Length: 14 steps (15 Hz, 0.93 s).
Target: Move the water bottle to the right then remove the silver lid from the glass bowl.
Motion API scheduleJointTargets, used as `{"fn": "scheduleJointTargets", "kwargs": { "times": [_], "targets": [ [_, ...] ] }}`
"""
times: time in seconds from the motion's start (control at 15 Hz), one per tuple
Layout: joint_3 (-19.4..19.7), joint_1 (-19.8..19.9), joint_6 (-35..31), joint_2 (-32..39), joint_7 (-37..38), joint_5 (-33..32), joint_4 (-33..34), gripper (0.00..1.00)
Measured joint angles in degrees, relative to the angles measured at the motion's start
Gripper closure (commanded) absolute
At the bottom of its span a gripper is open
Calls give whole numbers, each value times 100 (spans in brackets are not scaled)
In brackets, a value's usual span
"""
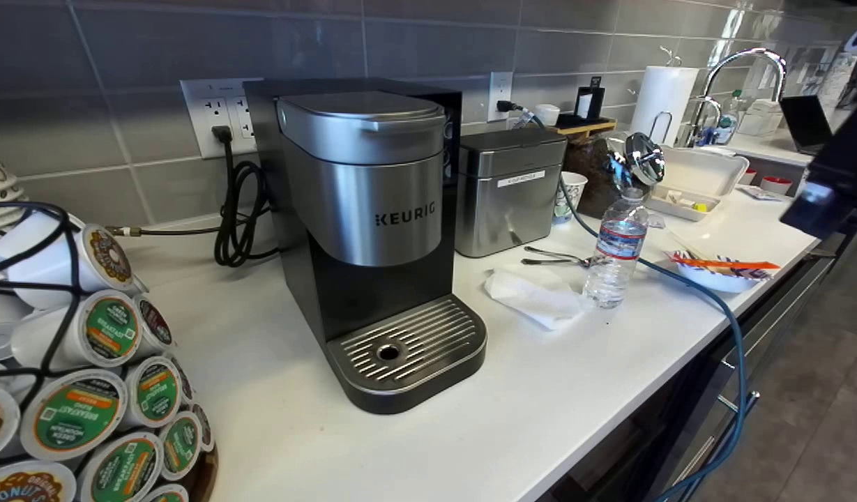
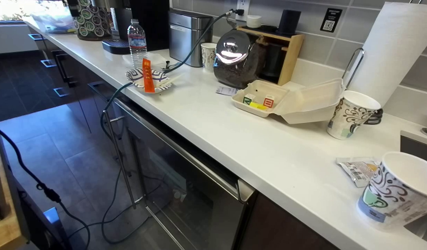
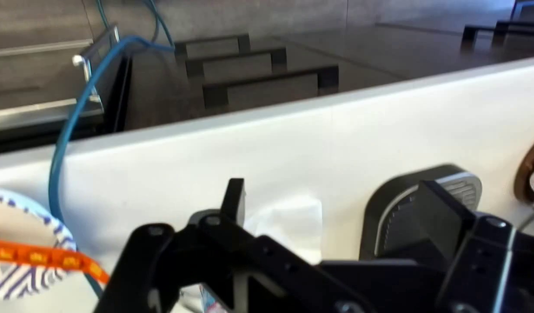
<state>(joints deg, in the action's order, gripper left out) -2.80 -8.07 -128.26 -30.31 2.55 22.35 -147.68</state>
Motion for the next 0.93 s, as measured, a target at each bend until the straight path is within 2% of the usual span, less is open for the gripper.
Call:
{"fn": "scheduleJointTargets", "kwargs": {
  "times": [0.2,0.4,0.6,0.73,0.93],
  "targets": [
    [-416,0,-1305,273,201,-187,253,0],
    [-991,170,-2232,655,767,-1181,480,0],
    [-1575,820,-2357,897,1538,-2609,684,0],
    [-1797,1210,-2298,935,2035,-3391,786,0],
    [-1755,1223,-2060,1008,2098,-3461,913,0]
  ]
}}
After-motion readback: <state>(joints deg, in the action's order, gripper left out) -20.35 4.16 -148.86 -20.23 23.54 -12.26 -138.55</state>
